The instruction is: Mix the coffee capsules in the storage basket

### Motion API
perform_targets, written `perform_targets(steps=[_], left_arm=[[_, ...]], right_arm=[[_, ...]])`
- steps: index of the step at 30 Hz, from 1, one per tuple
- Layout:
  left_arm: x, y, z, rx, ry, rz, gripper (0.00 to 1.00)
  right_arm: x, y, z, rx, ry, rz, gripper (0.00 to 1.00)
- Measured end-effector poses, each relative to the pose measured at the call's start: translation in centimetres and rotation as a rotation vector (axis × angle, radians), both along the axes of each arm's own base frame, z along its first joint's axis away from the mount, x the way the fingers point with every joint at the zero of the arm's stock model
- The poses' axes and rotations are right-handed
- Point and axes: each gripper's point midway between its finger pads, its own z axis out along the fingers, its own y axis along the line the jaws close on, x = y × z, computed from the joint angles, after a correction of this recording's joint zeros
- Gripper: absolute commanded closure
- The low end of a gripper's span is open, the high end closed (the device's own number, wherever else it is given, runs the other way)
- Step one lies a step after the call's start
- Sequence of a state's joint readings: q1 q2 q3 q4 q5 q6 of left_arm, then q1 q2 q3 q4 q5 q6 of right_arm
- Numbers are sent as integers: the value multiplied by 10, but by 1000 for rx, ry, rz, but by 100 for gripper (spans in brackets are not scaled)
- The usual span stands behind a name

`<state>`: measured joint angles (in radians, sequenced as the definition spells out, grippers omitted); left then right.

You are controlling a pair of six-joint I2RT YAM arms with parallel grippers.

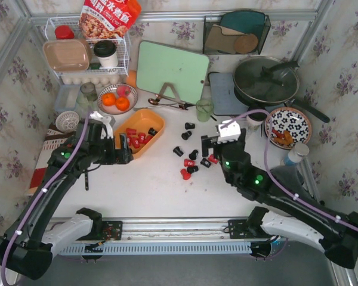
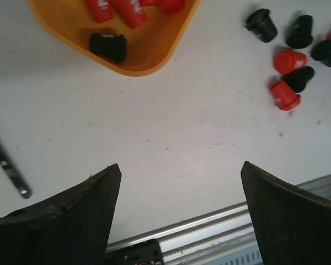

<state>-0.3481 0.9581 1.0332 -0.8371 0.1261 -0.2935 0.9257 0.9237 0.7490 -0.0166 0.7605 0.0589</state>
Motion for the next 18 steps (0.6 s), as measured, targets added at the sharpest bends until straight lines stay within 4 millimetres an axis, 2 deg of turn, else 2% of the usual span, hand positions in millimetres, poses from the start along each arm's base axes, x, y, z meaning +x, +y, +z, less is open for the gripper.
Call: perform_targets(steps=[3, 7, 11, 14, 18], left_arm=[[-1, -16, -3, -31, 25, -34, 8], [-2, -47, -12, -15, 64, -98, 8], [4, -84, -18, 33, 75, -158, 10], [12, -103, -31, 83, 101, -157, 10], [27, -129, -52, 136, 140, -161, 10]], right_arm=[[-16, -28, -12, -37, -9, -20, 0], [-28, -51, -33, -65, -17, -45, 0], [-32, -53, -28, -42, -9, -39, 0], [-35, -53, -19, -18, 21, -38, 0], [-42, -60, -22, -14, 58, -42, 0]])
